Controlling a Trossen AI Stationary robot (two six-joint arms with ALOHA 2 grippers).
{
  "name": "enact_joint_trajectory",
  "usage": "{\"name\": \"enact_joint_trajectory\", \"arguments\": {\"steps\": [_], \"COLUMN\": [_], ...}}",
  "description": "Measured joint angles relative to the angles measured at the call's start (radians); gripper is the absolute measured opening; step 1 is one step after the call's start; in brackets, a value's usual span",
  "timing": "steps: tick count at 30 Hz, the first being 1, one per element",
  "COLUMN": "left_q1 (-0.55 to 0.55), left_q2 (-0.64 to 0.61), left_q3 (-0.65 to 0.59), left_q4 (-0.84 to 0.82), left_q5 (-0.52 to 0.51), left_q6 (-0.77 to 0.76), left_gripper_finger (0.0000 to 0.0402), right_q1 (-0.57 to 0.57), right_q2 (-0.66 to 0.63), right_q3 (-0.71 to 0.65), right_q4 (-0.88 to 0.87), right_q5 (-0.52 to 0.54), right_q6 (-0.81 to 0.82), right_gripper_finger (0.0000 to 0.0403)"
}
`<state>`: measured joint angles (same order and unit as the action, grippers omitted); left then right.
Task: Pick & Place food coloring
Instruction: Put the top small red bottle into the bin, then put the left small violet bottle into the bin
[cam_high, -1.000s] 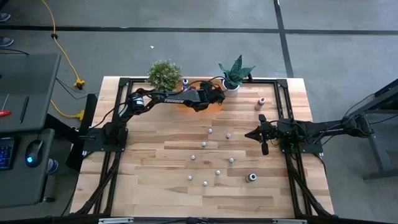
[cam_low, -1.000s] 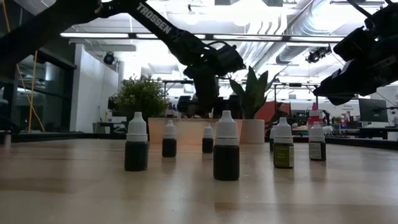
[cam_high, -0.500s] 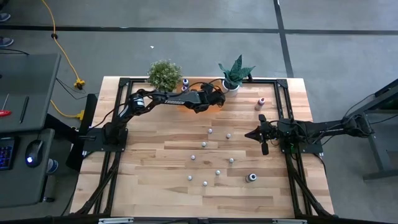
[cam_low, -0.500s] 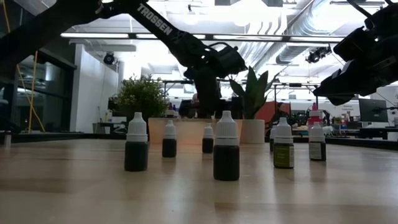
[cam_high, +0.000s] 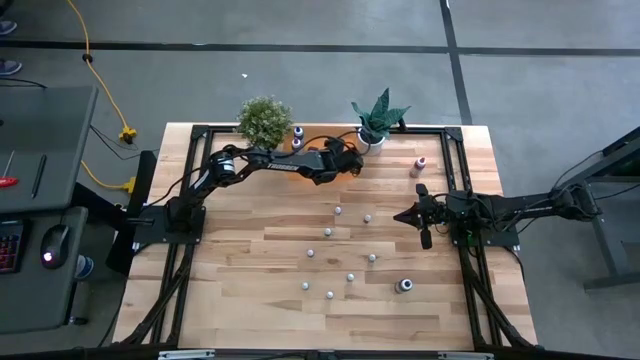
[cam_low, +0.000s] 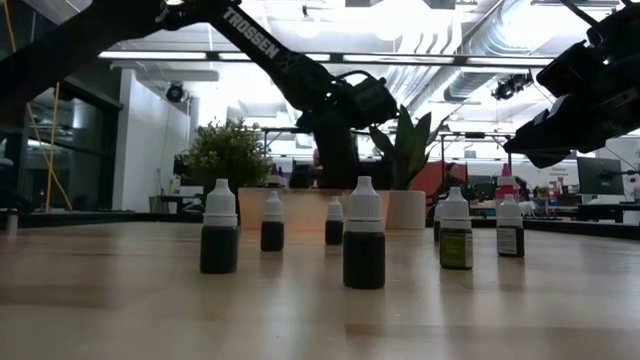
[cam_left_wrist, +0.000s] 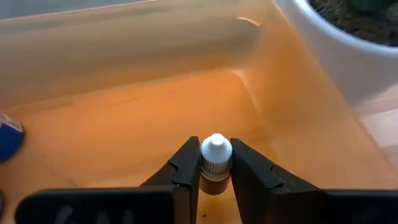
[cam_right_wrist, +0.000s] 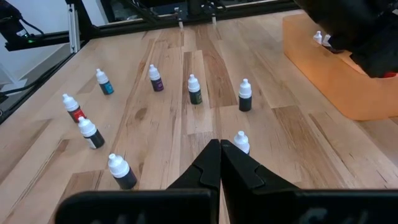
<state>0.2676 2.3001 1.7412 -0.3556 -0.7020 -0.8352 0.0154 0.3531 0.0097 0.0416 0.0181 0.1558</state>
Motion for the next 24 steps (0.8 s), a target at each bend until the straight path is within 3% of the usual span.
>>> {"name": "enact_joint_trajectory", "arguments": {"steps": [9,24], "left_q1": [0.0,0.0], "left_q2": [0.0,0.0], "left_q3": [0.0,0.0], "left_q4": [0.011,0.017], "left_q5": [0.029,0.003], "left_q6": [0.029,0.031], "left_gripper_finger": [0.0112,0.0117], "right_q1": [0.0,0.0], "right_q2": [0.0,0.0], "right_q3": [0.0,0.0], "right_q4": [0.0,0.0], "right_q5": [0.0,0.0], "right_q6": [0.0,0.0], "right_gripper_finger": [0.0,0.0]}}
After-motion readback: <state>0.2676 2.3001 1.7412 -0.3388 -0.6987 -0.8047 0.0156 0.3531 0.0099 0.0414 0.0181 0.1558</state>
